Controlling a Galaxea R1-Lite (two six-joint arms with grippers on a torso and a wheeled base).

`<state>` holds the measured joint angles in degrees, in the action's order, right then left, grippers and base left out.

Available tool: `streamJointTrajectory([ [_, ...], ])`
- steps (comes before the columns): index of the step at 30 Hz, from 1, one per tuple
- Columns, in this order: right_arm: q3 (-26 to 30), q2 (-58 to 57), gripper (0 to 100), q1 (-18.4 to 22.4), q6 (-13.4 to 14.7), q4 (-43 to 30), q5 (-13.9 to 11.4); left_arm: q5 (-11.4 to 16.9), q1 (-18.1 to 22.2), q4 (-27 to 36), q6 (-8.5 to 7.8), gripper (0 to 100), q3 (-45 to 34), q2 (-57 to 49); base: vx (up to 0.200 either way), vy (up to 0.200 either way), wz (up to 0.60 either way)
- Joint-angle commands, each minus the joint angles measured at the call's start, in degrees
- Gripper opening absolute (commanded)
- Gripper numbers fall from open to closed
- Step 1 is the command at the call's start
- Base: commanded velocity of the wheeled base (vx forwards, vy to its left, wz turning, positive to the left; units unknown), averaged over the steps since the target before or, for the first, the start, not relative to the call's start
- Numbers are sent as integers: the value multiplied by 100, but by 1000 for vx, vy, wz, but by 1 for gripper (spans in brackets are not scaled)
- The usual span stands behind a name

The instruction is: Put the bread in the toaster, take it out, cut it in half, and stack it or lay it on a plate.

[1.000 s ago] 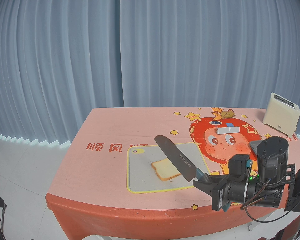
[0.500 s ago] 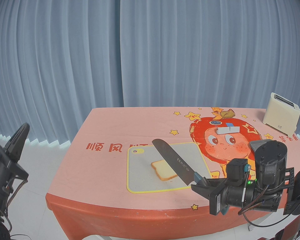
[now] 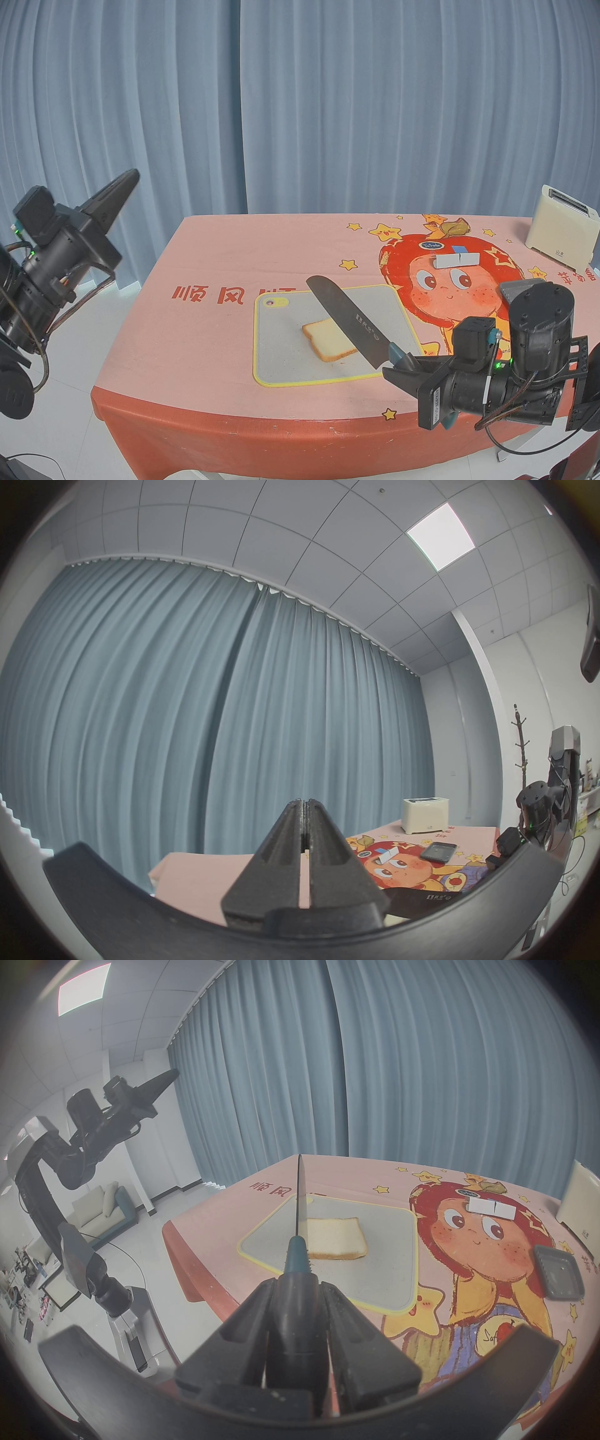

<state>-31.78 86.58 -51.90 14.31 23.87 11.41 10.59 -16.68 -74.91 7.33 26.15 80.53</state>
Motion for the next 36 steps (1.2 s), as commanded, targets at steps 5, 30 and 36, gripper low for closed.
streamJointTrajectory([
  [5, -21, 52, 0, -5, 10, -5, 2, 180, -591, 82, 67, 0, 628, 859, 0, 0, 0],
  [30, -162, 386, 0, 30, 81, -5, 2, 435, -908, 1163, -205, 0, 1868, 2037, 0, 0, 0],
  [36, -241, 413, 0, 268, 72, -67, 2, 593, -1145, 1163, -214, 0, 1911, 2485, 0, 0, 0],
])
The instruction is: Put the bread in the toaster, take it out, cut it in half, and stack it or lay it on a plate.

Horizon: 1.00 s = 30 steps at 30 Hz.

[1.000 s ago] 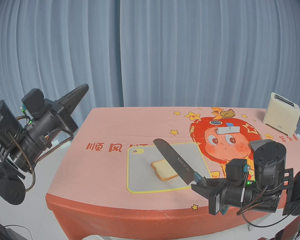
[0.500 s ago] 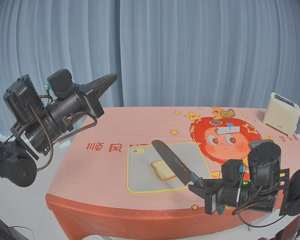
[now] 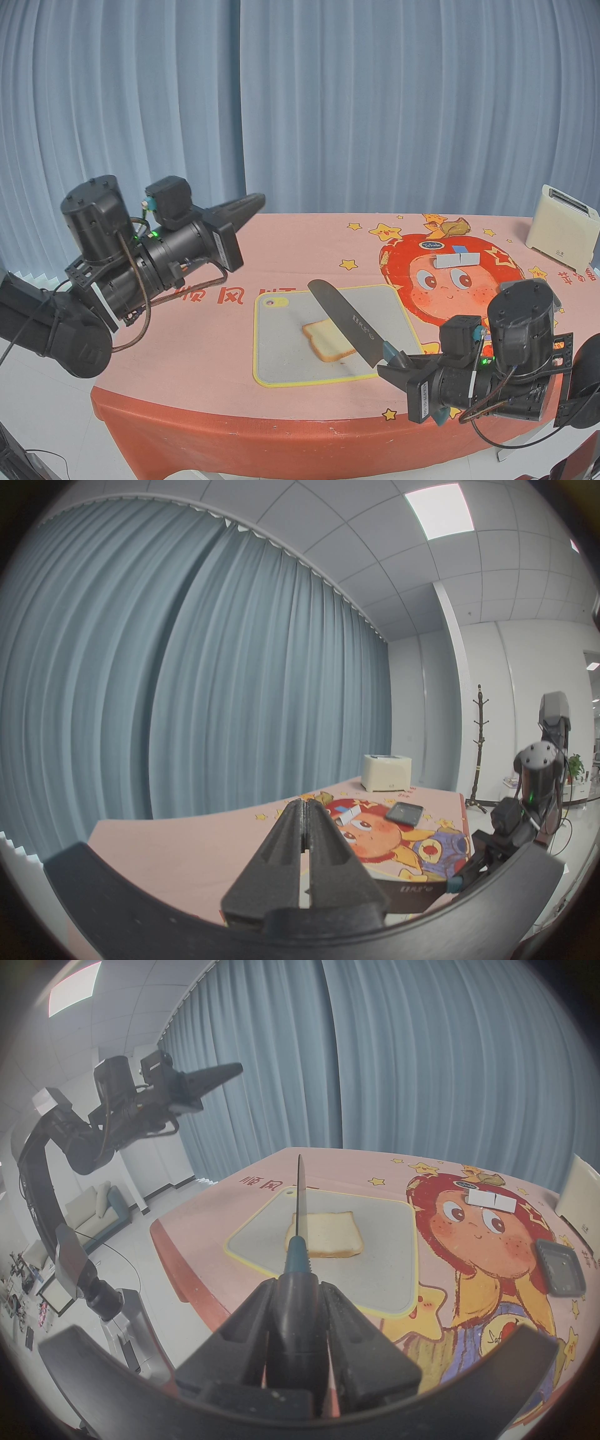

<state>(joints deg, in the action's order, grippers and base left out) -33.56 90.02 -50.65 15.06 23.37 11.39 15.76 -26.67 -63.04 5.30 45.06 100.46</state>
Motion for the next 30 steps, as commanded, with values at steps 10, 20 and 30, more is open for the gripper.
streamJointTrajectory([
  [10, -63, 297, 0, 205, -3, -8, 4, 85, -409, -657, -161, 0, 100, 1353, 0, 0, 0],
  [20, -45, 332, 0, 178, 6, -8, -5, 102, -558, 380, -680, 0, 1225, 1511, 0, 0, 0],
  [30, -28, 324, 0, 152, 6, -17, 4, 155, -708, 398, -987, 0, 1172, 1757, 0, 0, 0],
])
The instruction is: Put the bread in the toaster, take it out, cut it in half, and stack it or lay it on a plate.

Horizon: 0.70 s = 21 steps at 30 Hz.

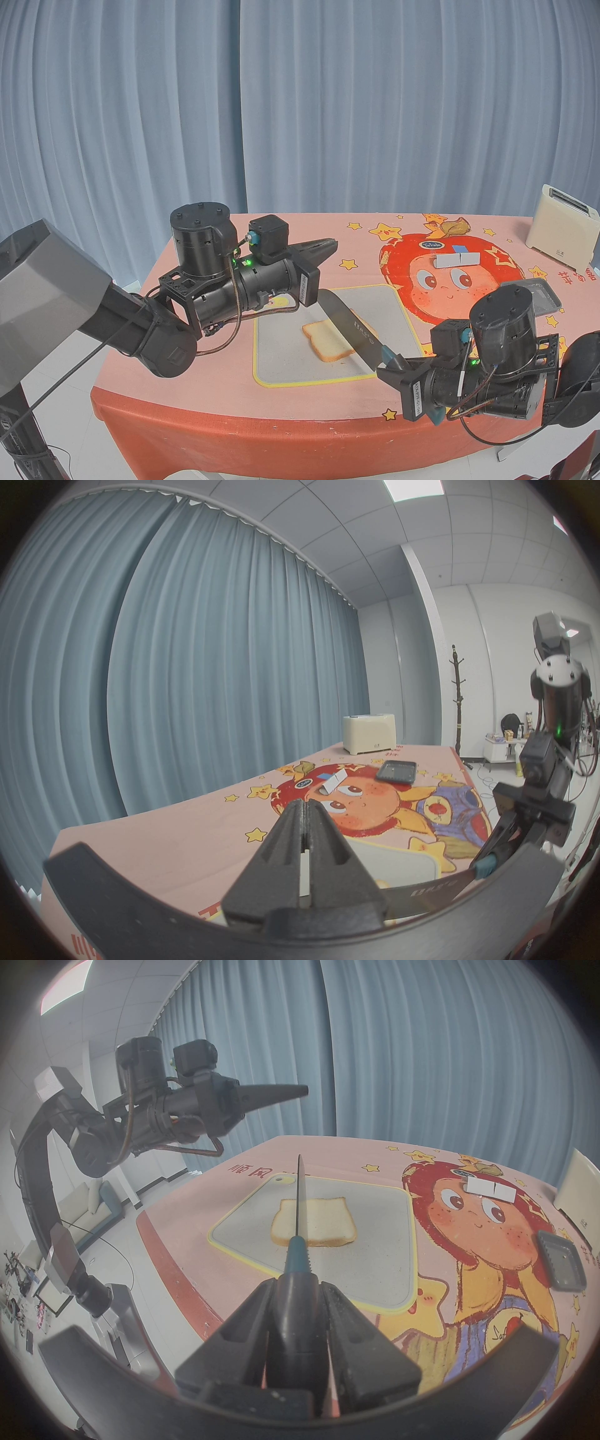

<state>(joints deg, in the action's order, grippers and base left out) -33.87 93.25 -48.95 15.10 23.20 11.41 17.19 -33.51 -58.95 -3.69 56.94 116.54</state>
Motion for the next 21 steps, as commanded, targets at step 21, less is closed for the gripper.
streamJointTrajectory([
  [21, -243, -96, 0, -19, -7, -246, 10, 294, -103, -99, -281, 0, -368, 237, 0, 0, 0],
])
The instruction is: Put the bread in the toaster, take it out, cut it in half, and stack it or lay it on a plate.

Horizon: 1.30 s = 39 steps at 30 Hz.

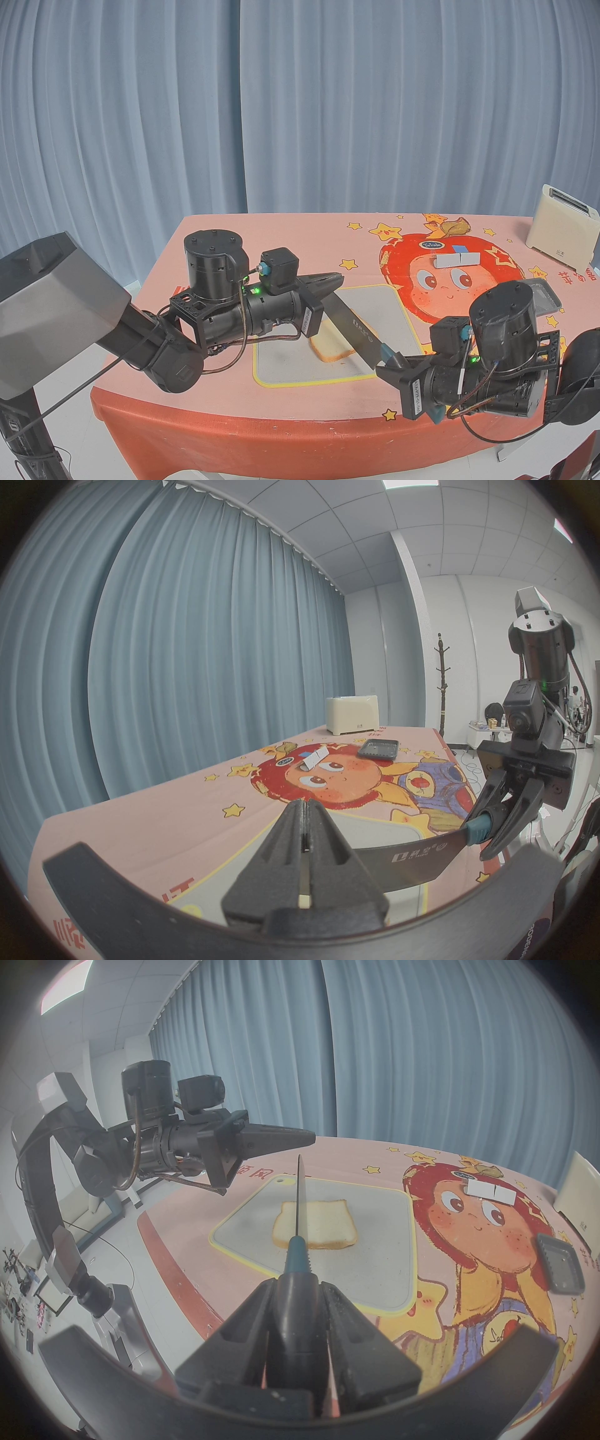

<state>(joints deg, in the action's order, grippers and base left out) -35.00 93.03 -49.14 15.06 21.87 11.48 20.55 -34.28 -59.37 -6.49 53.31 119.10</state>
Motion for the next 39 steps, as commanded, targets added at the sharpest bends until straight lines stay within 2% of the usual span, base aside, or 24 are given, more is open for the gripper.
streamJointTrajectory([
  [1, -191, -92, 0, 10, -3, -192, 3, -43, -26, -128, -2, 0, -14, -19, 0, 0, 0],
  [4, -534, -162, 0, 62, -64, -658, 3, -43, -17, -470, 7, 0, -5, -19, 0, 0, 0],
  [9, -1202, -144, 0, 186, -64, -1493, -76, -51, -17, -532, 7, 0, 4, -19, 0, 0, 0],
  [39, -1167, 207, 0, 168, -73, -1581, -102, -51, -79, -488, -11, 0, -31, 148, 0, 0, 0],
])
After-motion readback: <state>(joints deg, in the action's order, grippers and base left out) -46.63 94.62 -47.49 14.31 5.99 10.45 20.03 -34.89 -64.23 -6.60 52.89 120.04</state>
